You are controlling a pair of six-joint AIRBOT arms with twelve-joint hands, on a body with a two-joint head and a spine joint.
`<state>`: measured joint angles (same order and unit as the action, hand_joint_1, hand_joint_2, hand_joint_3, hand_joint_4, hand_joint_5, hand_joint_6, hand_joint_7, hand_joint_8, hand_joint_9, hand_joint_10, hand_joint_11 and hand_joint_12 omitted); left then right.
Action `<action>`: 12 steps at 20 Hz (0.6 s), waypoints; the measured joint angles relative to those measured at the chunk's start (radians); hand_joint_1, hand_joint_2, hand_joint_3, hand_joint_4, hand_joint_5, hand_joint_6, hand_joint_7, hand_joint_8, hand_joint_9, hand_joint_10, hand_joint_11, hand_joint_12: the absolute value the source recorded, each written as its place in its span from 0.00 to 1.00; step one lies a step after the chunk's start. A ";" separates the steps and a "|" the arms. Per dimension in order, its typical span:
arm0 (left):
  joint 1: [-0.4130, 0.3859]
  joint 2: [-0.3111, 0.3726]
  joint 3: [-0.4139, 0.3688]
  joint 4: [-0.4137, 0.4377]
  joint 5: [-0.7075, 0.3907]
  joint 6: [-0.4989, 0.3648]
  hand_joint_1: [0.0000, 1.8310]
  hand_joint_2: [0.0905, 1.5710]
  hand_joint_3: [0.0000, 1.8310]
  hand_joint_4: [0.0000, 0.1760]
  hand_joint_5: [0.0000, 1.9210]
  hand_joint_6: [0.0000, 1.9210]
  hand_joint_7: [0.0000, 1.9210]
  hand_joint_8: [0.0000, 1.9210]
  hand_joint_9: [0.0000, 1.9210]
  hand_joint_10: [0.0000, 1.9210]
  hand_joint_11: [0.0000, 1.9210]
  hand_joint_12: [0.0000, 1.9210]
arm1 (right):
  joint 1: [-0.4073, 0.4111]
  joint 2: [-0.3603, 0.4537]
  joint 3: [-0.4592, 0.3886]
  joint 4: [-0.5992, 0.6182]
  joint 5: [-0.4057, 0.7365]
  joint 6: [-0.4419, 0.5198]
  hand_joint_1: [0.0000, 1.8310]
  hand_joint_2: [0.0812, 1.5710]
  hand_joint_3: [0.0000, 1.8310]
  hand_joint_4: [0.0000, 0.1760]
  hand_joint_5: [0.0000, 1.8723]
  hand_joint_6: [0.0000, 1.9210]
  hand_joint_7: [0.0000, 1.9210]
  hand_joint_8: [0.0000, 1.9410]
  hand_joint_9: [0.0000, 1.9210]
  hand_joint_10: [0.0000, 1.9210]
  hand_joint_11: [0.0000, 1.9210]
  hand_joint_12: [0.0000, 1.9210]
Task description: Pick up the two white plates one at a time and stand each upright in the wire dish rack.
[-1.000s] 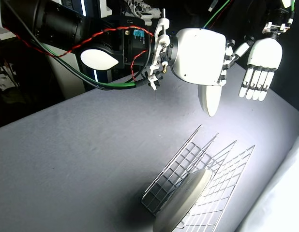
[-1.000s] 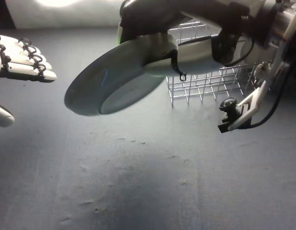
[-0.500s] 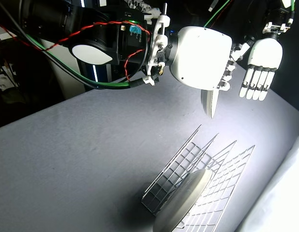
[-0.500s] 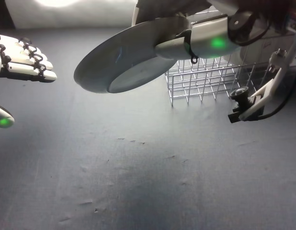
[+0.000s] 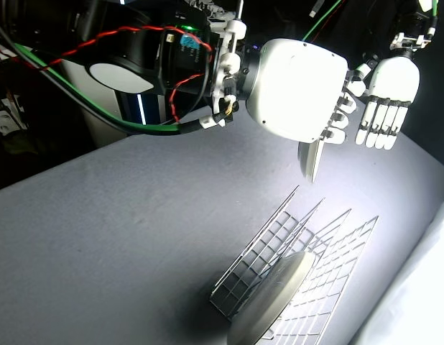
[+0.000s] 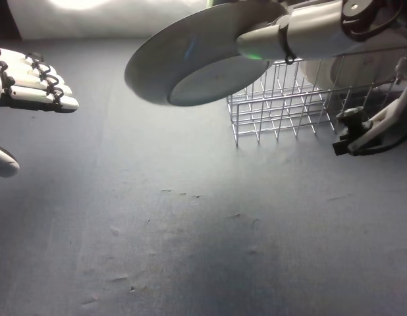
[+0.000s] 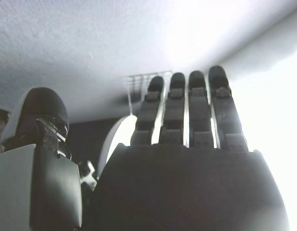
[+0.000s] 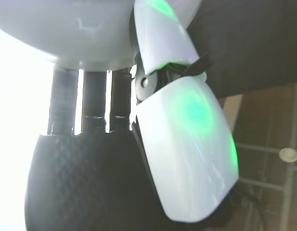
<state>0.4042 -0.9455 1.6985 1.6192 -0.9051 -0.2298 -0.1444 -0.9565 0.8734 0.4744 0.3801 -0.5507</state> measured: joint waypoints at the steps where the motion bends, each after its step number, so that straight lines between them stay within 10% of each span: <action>1: 0.003 0.000 0.000 -0.002 0.000 0.000 0.00 0.71 0.00 0.00 0.03 0.00 0.03 0.00 0.03 0.00 0.04 0.04 | 0.000 0.003 0.000 0.005 0.000 0.000 0.74 0.72 0.00 0.00 0.43 0.64 0.45 0.58 0.46 0.64 0.37 0.64; 12: 0.006 0.000 0.000 0.000 0.000 0.000 0.00 0.72 0.00 0.00 0.02 0.00 0.03 0.00 0.03 0.00 0.04 0.04 | -0.049 0.030 0.073 0.024 0.002 0.001 0.74 0.73 0.00 0.00 0.42 0.66 0.44 0.58 0.45 0.66 0.36 0.65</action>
<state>0.4103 -0.9455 1.6981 1.6192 -0.9047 -0.2295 -0.1932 -0.9268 0.9463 0.4980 0.3824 -0.5495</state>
